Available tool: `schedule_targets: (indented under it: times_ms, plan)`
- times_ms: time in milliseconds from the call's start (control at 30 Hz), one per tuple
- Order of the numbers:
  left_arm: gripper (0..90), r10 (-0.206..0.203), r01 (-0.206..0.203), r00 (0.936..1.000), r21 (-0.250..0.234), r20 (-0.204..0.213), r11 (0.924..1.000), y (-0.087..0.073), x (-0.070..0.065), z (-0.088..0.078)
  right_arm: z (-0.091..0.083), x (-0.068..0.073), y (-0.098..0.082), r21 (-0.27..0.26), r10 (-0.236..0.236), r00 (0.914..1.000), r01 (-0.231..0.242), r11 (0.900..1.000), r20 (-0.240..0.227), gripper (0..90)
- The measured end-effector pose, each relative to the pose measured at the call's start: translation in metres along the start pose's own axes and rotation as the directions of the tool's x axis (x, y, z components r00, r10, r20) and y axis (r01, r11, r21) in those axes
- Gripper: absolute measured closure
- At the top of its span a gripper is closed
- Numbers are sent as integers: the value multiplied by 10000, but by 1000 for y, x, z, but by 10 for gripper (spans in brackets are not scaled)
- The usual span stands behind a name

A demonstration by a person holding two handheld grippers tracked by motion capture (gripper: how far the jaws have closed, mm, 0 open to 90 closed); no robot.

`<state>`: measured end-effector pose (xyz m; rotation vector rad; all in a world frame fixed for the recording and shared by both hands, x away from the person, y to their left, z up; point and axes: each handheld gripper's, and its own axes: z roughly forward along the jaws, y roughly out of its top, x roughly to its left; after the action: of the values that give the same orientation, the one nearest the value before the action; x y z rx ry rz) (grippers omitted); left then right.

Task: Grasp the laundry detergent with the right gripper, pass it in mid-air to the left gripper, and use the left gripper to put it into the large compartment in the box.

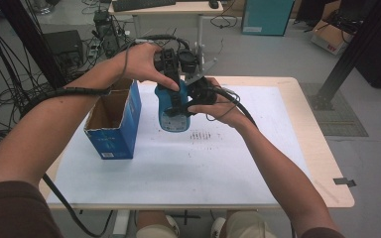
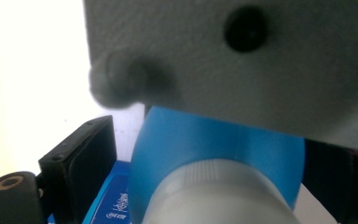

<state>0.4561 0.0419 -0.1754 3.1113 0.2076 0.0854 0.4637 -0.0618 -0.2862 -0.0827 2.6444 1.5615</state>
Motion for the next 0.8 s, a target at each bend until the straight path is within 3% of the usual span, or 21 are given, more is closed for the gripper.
schedule_targets:
  times_ms: [333,800]
  plan:
    - [342,88,-89,9998,62,161,9999,0,1,-3,0,-3,0,-121,-461,9989,462,9989,77,441]
    - [355,126,-127,9999,86,117,9999,1,0,0,1,-1,-2,-25,-326,9995,326,9995,-6,441]
